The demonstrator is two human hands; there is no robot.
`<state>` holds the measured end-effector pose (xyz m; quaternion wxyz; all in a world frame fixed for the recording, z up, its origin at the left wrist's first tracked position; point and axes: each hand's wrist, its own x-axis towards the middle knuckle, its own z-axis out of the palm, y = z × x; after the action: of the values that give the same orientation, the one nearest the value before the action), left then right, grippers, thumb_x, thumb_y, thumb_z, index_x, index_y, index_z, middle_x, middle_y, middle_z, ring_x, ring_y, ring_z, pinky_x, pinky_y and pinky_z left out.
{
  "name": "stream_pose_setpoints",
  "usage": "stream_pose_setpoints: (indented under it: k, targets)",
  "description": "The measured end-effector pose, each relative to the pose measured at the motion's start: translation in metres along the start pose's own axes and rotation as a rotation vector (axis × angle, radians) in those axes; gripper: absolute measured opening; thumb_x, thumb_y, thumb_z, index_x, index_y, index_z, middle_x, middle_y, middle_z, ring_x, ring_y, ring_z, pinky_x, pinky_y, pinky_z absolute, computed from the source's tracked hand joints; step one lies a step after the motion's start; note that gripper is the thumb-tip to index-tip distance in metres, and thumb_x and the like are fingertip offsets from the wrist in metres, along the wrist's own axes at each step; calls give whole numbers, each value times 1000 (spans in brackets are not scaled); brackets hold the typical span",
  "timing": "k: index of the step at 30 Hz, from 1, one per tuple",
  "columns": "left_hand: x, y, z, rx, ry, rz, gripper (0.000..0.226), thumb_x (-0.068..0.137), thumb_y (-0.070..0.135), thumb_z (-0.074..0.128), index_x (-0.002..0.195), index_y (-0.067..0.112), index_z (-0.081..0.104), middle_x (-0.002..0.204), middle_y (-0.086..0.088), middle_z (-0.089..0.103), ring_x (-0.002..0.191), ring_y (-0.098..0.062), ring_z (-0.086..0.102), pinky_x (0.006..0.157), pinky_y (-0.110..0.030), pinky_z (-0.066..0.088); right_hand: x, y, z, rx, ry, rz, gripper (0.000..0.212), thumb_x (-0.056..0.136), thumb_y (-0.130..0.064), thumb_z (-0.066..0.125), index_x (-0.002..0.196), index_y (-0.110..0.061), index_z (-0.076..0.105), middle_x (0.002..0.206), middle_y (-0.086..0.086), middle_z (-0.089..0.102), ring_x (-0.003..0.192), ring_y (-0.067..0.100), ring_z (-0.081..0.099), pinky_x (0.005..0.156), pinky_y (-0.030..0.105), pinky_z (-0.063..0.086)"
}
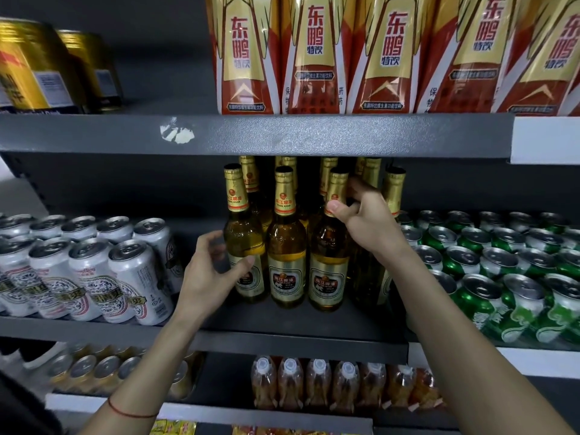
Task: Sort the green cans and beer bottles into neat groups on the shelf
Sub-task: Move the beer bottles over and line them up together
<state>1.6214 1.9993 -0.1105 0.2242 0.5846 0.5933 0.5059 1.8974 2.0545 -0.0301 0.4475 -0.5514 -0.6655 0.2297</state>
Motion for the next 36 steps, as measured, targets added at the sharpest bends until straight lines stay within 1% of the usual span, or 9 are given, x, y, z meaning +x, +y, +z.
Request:
stream_pose_setpoints:
  k: [4, 8, 12, 14, 18, 21, 26, 30, 36]
  targets:
    - [-2, -3, 2, -27, 71, 19, 54, 84, 33, 85, 124, 35, 50, 111, 16, 65, 107, 0, 63, 81, -12, 44, -9, -2, -7, 10, -3, -6, 45, 97, -38, 68, 127, -4, 61, 62, 5, 58, 48, 8, 48, 54, 23, 40]
    - [-5, -3, 8, -84, 157, 52, 41, 87, 30, 83, 119, 28, 58, 108, 3, 68, 99, -12, 69, 83, -20, 51, -33, 5, -25, 40, 215, -131, 25, 98, -29, 68, 115, -12, 69, 83, -2, 73, 69, 14, 69, 69, 32, 57]
    - [-7, 2, 13, -110, 179, 95, 34, 89, 29, 81, 116, 26, 62, 101, 3, 67, 90, -4, 67, 80, -17, 51, -57, 28, -52, 13, 411, -211, 2, 98, -24, 65, 100, -23, 66, 86, -11, 69, 74, 6, 64, 65, 12, 48]
    - [-9, 7, 17, -133, 189, 125, 29, 91, 26, 80, 114, 25, 63, 99, 3, 68, 87, 0, 66, 79, -15, 53, -61, 44, -61, -51, 363, -105, 20, 96, -34, 69, 109, -23, 59, 91, -9, 64, 80, 8, 64, 66, 11, 45]
    - [-14, 18, 28, -171, 184, 176, 21, 93, 21, 78, 107, 29, 64, 97, -1, 68, 83, 3, 65, 75, -8, 52, -60, 61, -60, -210, 132, 114, 70, 83, -55, 77, 133, -15, 48, 121, 7, 62, 110, 25, 61, 92, 37, 50]
    - [-17, 25, 34, -178, 151, 184, 19, 94, 21, 77, 106, 30, 65, 97, -2, 70, 85, -3, 66, 76, -12, 54, -54, 61, -51, -243, 45, 178, 89, 70, -67, 78, 135, -16, 43, 134, 8, 56, 123, 26, 56, 101, 47, 50]
    - [-20, 35, 42, -170, 119, 187, 16, 94, 22, 77, 107, 23, 66, 96, -2, 72, 87, -10, 67, 76, -15, 53, -44, 67, -44, -329, 30, 176, 79, 67, -68, 82, 115, -25, 36, 120, 1, 48, 104, 19, 48, 81, 35, 41]
    - [-23, 41, 45, -201, 102, 185, 15, 94, 22, 76, 106, 23, 66, 99, -6, 72, 90, -15, 67, 80, -28, 53, -42, 77, -48, -239, -7, 137, 88, 73, -59, 84, 138, -17, 43, 127, -4, 49, 113, 12, 48, 89, 30, 43]
    - [-24, 47, 46, -218, 102, 183, 15, 94, 21, 76, 105, 22, 67, 98, -7, 71, 91, -17, 68, 79, -30, 53, -42, 79, -51, -92, -129, 98, 82, 84, -44, 82, 152, -21, 42, 129, -12, 45, 121, 5, 46, 90, 22, 41]
